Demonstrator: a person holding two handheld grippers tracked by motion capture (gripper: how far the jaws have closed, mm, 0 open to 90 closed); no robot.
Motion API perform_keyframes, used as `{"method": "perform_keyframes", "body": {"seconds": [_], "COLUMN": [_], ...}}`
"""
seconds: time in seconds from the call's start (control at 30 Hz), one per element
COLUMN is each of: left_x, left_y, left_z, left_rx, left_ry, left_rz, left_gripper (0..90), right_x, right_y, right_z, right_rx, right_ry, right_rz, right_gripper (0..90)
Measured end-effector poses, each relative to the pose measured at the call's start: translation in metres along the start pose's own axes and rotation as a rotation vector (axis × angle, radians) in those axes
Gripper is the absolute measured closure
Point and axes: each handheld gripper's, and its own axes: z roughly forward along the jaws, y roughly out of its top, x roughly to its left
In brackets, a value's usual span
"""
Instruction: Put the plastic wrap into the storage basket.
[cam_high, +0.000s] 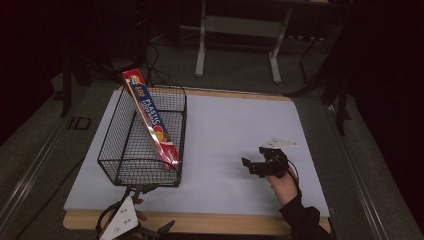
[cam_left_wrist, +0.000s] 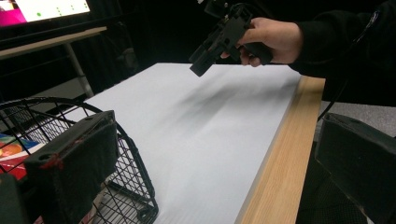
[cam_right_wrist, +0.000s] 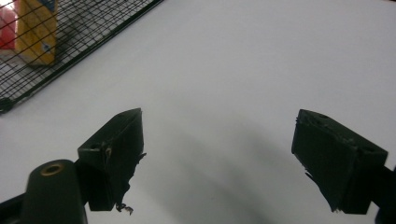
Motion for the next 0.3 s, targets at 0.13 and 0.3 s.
{"method": "perform_keyframes", "body": {"seconds": [0.13,0.3], "left_x": [-0.0003,0.0008], "left_y": [0.0004,-0.0001], "left_z": [-0.001,-0.001], "left_rx": [-0.002,-0.001], "left_ry": [-0.001,-0.002], "left_rz": [0.005,0.002], "left_gripper": [0.2,0.2], "right_x": [-0.0022,-0.0026], "right_y": [-0.001,-0.0026], "right_z": [0.0011,0.0029], "right_rx": [-0.005,-0.003], "right_ry": [-0.011,-0.026], "right_rz": [-0.009,-0.025], "right_gripper": [16.8,16.7]}}
